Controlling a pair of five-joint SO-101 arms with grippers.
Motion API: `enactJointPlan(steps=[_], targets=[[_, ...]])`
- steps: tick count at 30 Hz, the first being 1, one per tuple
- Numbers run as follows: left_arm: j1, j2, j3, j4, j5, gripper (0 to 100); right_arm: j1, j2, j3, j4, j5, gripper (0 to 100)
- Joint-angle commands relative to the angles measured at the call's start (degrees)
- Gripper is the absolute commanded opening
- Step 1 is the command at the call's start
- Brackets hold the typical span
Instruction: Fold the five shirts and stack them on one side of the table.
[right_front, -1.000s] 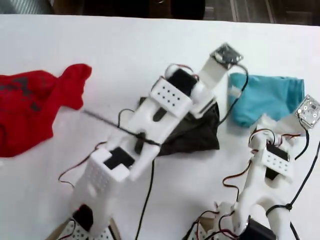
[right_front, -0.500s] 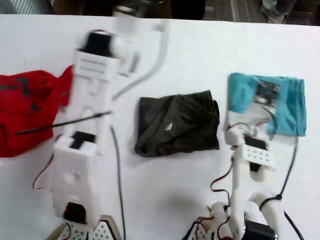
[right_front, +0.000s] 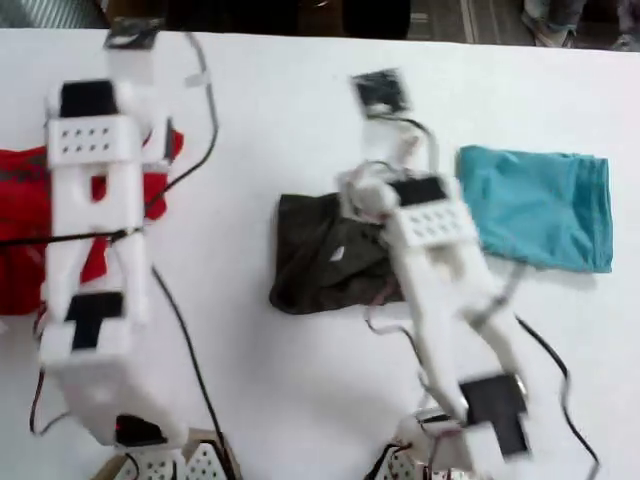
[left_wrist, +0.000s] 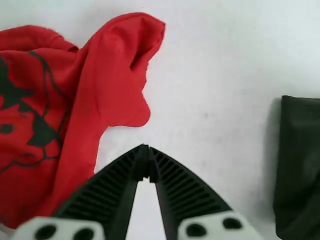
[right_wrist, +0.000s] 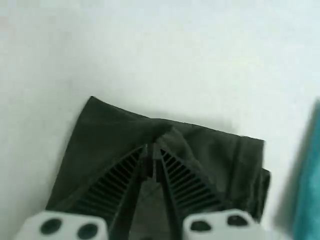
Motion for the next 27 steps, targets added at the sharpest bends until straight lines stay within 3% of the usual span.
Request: enactJointPlan(steps=[1, 5, 7, 18, 27], targets=[[-3.43, -15.56, 30.55, -18.20, -0.97, 3, -3.30, 8.48, -8.53, 1.19, 0.44, 2.0], [-4.92, -26.11, 57.54, -38.77, -6.68, 3, -5.41, 13.85, -12.75, 1.10, 0.70, 2.0], [-5.71, -26.37, 63.52, -43.43, -7.21, 3, -6.11, 16.22, -14.15, 1.10, 0.88, 2.0], [-9.32, -15.65, 61.14, -44.40, 1.93, 3, -4.70, 24.75, -14.77, 1.71, 0.97, 2.0], [-9.32, -15.38, 60.97, -44.66, 3.25, 3, -0.13, 20.00, -14.68, 12.88, 0.97, 2.0]])
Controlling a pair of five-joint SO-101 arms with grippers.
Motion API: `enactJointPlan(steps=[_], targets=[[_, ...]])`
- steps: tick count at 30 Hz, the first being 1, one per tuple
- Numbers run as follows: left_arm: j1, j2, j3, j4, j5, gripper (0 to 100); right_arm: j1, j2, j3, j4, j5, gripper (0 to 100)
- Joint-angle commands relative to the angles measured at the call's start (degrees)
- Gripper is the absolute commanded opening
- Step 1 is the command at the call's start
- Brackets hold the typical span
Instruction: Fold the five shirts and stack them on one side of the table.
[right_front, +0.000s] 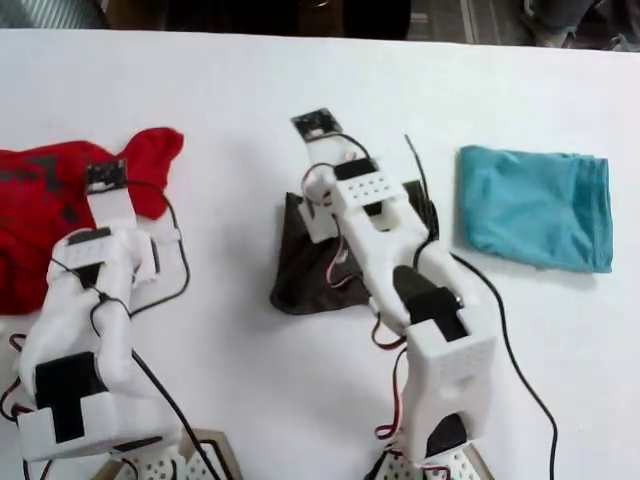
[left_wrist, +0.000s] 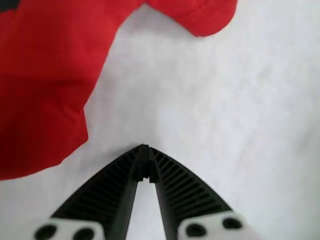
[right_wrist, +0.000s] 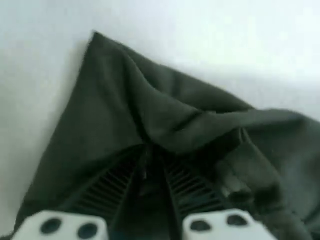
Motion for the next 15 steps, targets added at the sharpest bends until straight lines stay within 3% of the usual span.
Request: enactJointPlan(steps=[1, 7, 15], targets=[[-0.26, -0.09, -2.51, -0.88, 0.26, 3, 2.77, -6.37, -1.49, 2.95, 0.44, 2.0], [-0.26, 0.00, -2.59, -0.97, 0.26, 3, 3.82, -12.09, -1.49, 3.38, 5.01, 2.0], [-0.26, 0.00, -2.59, -0.97, 0.26, 3, -2.07, -10.33, -0.26, 3.03, 7.30, 2.0]])
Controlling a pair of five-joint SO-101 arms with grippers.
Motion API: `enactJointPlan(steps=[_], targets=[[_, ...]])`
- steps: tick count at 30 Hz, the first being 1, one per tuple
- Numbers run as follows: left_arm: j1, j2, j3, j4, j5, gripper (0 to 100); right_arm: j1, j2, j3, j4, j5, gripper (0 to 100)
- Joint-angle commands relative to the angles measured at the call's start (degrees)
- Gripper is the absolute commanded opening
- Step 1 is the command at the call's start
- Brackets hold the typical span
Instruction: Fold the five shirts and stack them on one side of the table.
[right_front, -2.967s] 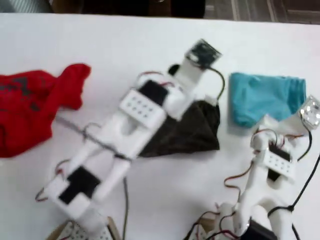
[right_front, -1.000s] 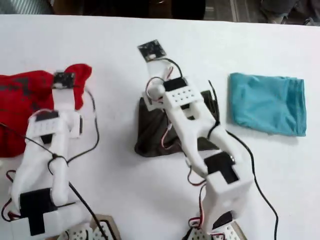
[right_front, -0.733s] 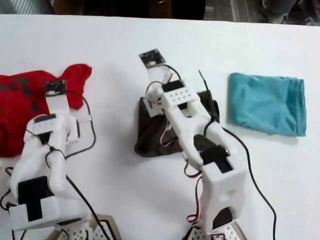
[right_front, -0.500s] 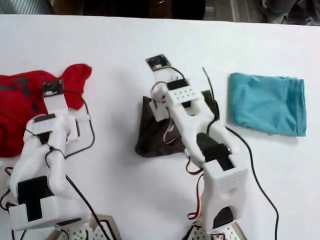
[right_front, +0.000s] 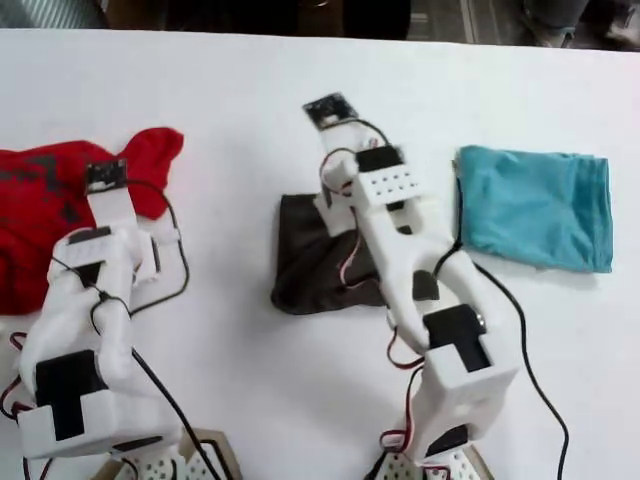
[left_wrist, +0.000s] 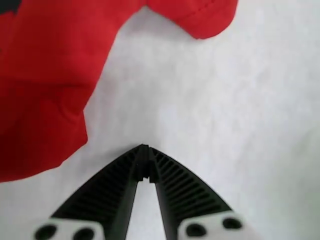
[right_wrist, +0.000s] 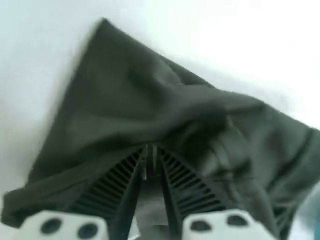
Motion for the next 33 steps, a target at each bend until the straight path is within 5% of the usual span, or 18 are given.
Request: enactJointPlan(steps=[1, 24, 33], targets=[[-0.26, -0.26, -2.24, -0.70, 0.18, 3, -2.95, -1.01, -0.62, -3.21, 0.53, 2.0], [-0.26, -0.26, -2.33, -0.70, 0.18, 3, -2.24, -2.07, 8.88, 7.08, 4.57, 2.0], [-0.26, -0.26, -2.33, -0.70, 0.18, 3, 1.89, -22.11, 24.70, 5.32, 4.92, 2.0]])
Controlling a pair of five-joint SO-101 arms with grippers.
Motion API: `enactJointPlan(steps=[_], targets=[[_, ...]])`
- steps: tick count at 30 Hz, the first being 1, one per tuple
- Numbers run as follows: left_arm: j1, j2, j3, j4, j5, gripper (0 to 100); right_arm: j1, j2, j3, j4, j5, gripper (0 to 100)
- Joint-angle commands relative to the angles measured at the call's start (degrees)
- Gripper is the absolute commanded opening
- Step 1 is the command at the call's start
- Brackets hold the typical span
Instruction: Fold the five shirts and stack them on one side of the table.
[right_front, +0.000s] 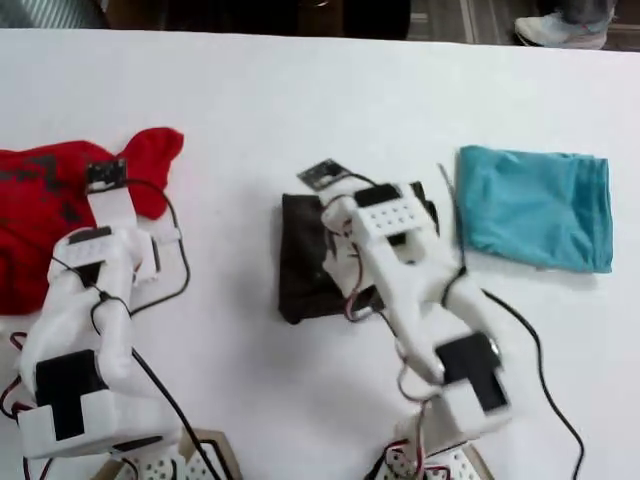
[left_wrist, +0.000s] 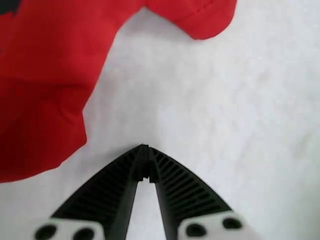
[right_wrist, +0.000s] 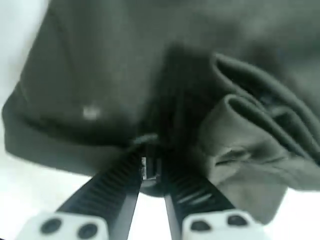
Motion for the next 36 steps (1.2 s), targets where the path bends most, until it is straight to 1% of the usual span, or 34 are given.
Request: enactJointPlan(steps=[1, 6, 9, 12, 15, 18, 20, 22, 25, 30, 33, 36], targets=[[-0.35, -0.26, -2.33, -0.62, 0.18, 3, 1.80, -13.41, 5.10, -1.45, 0.44, 2.0], [-0.44, -0.26, -2.33, -0.62, 0.18, 3, 1.89, -24.40, 15.21, -2.42, 3.52, 2.0], [-0.44, -0.26, -2.33, -0.62, 0.18, 3, 3.74, -28.62, 19.34, -3.21, 5.19, 2.0], [-0.44, -0.26, -2.33, -0.62, 0.18, 3, 6.29, -31.69, 19.43, -7.34, 5.71, 2.0], [-0.44, -0.26, -2.33, -0.62, 0.18, 3, 4.26, -32.13, 17.58, -14.99, 5.27, 2.0], [-0.44, -0.26, -2.33, -0.62, 0.18, 3, -0.40, -28.09, 16.97, -21.67, 3.60, 2.0], [-0.44, -0.26, -2.33, -0.62, 0.18, 3, -2.86, -22.81, 15.65, -23.08, 3.25, 2.0], [-0.44, -0.26, -2.33, -0.62, 0.18, 3, -3.56, -16.40, 12.66, -23.43, 3.08, 2.0], [-0.44, -0.26, -2.33, -0.62, 0.18, 3, -2.51, -7.25, 6.07, -23.25, 0.88, 2.0], [-0.44, -0.26, -2.33, -0.62, 0.18, 3, -1.01, 5.14, -5.27, -21.05, 0.88, 2.0], [-0.44, -0.26, -2.33, -0.62, 0.18, 3, -0.04, 9.54, -9.58, -17.45, 0.53, 2.0], [-0.44, -0.26, -2.33, -0.62, 0.18, 3, 2.42, 10.33, -11.08, -13.67, 0.44, 2.0]])
